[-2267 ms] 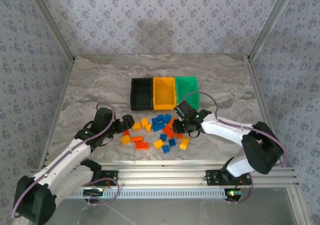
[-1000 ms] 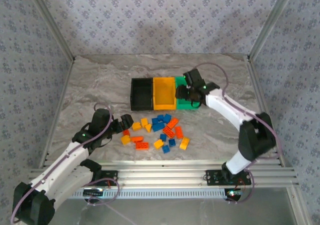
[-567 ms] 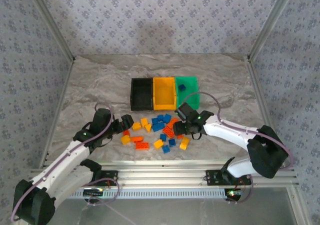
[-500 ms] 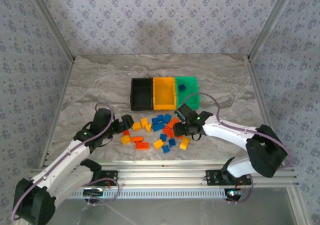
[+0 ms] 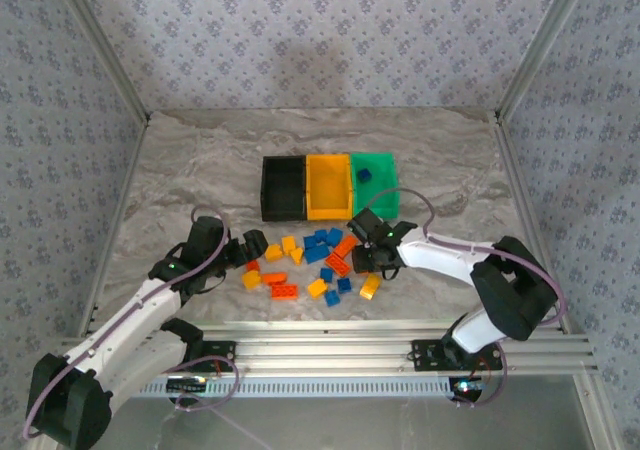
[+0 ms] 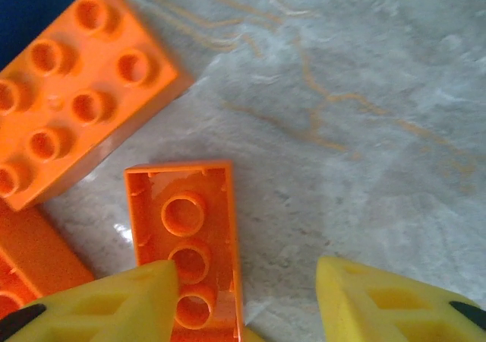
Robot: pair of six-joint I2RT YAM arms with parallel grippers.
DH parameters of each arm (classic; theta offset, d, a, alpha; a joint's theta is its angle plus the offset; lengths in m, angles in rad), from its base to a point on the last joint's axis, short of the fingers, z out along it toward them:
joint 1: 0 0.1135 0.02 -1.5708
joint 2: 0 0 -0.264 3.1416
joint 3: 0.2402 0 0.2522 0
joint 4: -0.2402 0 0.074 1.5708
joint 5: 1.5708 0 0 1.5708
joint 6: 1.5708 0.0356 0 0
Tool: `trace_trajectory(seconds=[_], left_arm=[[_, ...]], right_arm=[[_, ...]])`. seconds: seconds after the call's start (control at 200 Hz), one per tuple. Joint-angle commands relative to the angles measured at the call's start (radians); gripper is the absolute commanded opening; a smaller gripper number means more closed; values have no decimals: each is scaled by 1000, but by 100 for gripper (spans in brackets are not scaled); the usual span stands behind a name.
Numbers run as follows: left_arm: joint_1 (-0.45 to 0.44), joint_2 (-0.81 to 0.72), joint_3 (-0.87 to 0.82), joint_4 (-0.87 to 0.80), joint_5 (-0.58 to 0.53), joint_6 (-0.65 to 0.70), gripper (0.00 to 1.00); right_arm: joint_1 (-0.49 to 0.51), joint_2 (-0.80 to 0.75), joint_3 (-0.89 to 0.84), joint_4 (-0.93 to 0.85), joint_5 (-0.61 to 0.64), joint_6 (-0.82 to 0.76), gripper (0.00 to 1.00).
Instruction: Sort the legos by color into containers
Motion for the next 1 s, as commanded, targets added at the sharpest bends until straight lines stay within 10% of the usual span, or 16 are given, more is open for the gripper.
trace_trajectory(seconds=[0.0, 0.255, 0.54, 0.994], left_arm=[[-3, 6, 17, -7, -8, -11, 100], [-2, 7, 14, -3, -8, -12, 100], [-2, 12, 13, -7, -6, -12, 100], [-3, 17, 14, 6, -6, -3, 100]], right_arm=[[-33, -27, -45, -68, 80, 32, 48], [-11, -107, -37, 16, 27, -21, 69], [-61, 10, -22, 11, 26, 4, 67], [-66, 54, -18, 25, 9, -26, 32]])
